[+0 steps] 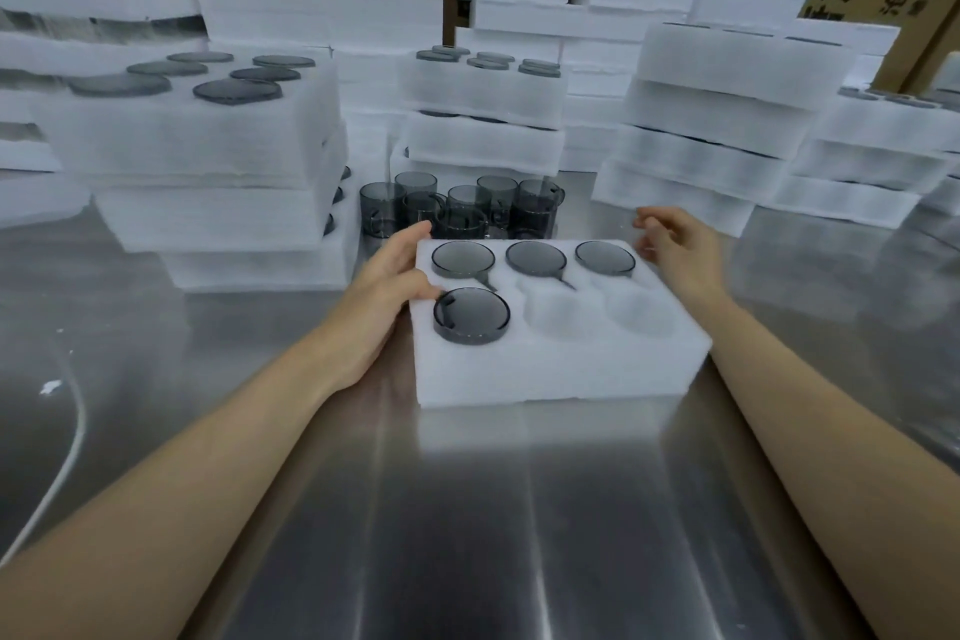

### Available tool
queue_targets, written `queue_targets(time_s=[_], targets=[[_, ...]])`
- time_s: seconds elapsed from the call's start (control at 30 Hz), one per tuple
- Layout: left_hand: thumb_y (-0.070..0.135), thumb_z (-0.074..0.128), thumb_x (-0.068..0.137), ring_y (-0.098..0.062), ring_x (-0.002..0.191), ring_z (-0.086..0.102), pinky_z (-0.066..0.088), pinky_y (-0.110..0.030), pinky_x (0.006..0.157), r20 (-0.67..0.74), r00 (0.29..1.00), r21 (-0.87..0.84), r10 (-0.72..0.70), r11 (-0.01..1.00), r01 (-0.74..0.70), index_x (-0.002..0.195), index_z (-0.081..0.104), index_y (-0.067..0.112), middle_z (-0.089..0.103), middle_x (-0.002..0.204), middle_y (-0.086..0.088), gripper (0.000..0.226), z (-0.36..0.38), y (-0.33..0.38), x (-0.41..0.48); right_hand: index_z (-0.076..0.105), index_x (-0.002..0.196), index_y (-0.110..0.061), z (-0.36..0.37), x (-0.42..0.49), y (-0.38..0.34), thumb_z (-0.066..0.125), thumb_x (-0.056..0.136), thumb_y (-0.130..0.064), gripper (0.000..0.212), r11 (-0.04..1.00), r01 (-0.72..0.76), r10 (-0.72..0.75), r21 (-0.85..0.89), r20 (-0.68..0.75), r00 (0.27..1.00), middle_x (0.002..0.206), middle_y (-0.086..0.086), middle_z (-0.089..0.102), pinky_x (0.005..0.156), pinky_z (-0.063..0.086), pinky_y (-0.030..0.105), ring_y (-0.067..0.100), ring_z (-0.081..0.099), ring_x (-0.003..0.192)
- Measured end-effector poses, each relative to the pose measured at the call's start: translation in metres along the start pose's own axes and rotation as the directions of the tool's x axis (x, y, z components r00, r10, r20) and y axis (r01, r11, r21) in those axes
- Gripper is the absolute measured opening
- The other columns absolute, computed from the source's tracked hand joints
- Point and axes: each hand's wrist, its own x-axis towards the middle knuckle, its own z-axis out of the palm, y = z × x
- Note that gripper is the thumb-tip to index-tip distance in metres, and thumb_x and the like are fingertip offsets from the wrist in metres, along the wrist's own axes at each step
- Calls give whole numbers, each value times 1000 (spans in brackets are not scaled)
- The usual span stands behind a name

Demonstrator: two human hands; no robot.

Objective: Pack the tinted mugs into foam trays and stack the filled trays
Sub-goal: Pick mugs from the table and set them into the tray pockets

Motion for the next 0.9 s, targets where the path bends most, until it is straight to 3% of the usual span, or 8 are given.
queue_targets(time_s=[0.17,0.23,0.3,0.4,0.5,0.7,0.8,0.9], targets=[[10,53,60,-4,120,57,46,-23,91,-35,999,4,22,1000,-21,132,49,29,56,136,12,75,-2,-5,4,57,125,2,40,32,3,43,92,9,36,901,309,-256,-304,204,945,120,19,57,70,42,6,-4,57,70],[10,53,60,-3,116,59,46,-24,91,-41,999,11,28,1000,-27,126,53,33,59,132,13,69,-2,-5,4,53,135,-10,55,41,3,52,96,-21,40,794,412,-255,-447,371,893,121,5,59,73,44,6,-8,53,74],[11,53,61,-2,116,59,46,-25,93,-44,998,22,37,999,-36,124,54,34,61,129,15,67,-2,-6,4,61,125,-21,66,44,6,61,84,-57,55,793,423,-182,-439,491,852,103,-10,66,65,51,14,-5,63,72],[10,53,61,-2,116,59,47,-24,91,-42,998,23,43,999,-42,131,51,29,61,128,16,73,-3,-8,6,54,134,-21,69,52,8,54,94,-21,40,709,520,-235,-477,535,811,125,-5,59,81,46,19,11,61,88],[9,53,61,0,111,61,50,-17,82,-35,998,26,49,999,-48,133,49,28,63,125,17,74,-3,-9,7,49,139,-11,65,56,11,47,86,6,56,720,464,-245,-516,436,866,127,12,50,87,46,33,27,56,97],[13,55,62,-2,113,60,47,-22,89,-19,999,51,41,998,-40,126,51,31,62,126,14,67,-4,-6,6,64,112,-11,46,35,3,67,86,-29,32,843,162,-74,-513,189,979,112,5,46,81,46,31,18,54,90],[15,54,62,-7,114,60,46,-28,94,-27,999,50,18,999,-16,125,53,28,62,126,10,64,-4,-4,4,66,96,-2,27,18,4,70,85,-26,27,937,-27,20,-348,-23,1000,115,7,44,88,42,22,17,52,91],[17,55,62,-11,113,61,47,-28,90,-28,1000,72,13,997,-11,125,54,26,64,121,10,63,-3,-2,3,68,90,0,6,-5,4,67,87,-23,23,977,-98,70,-188,-153,986,112,15,61,94,45,30,28,56,106]])
